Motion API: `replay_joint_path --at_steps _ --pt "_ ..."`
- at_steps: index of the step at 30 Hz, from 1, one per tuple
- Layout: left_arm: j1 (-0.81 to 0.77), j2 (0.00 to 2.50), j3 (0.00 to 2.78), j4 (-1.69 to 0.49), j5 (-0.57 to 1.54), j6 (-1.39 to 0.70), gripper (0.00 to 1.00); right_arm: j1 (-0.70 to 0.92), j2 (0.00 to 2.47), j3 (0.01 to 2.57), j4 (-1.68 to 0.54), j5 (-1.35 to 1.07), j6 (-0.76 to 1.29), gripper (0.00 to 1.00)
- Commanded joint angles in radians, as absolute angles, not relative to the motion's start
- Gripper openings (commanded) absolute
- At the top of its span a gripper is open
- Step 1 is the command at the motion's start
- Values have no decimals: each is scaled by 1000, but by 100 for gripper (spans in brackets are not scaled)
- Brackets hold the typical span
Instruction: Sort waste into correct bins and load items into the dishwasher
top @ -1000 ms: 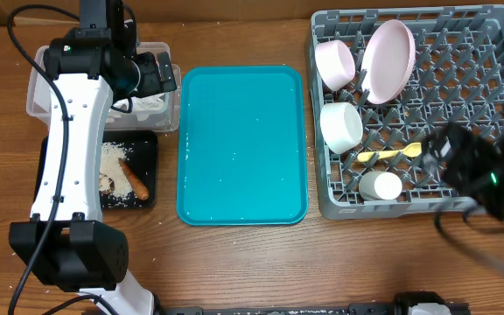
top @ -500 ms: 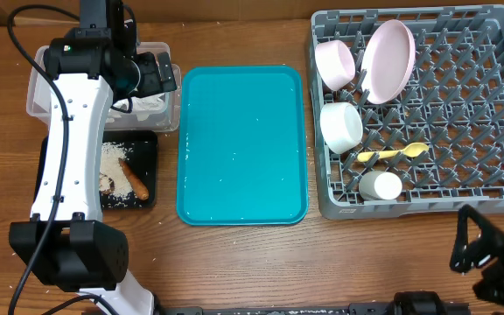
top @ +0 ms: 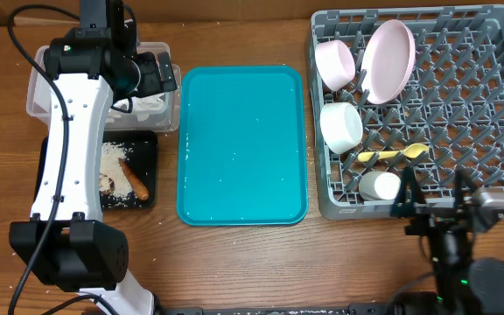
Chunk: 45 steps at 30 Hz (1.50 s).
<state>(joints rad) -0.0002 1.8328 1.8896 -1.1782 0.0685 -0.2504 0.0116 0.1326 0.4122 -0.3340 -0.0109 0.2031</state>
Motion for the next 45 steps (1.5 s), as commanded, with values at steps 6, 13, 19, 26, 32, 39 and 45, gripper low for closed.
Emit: replay_joint_path --at_steps 6,13,19,26,32,39,45 --pt "0 1818 1900 -1175 71 -224 100 4 2 104 -133 -47 194 100" --pt "0 1818 1900 -1175 71 -224 100 6 3 7 -79 -42 186 100" --pt "0 1818 1900 -1175 71 -224 100 6 3 7 -71 -109 216 100" --pt "0 1818 1900 -1175 71 -224 100 5 3 8 -72 -107 216 100" --pt "0 1818 1900 -1175 71 -224 100 5 3 8 -72 -107 216 100" --pt "0 1818 1900 -1174 70 -224 100 5 3 8 -72 -107 216 100" --pt "-1 1743 1900 -1170 27 -215 100 5 3 8 -72 -107 216 100"
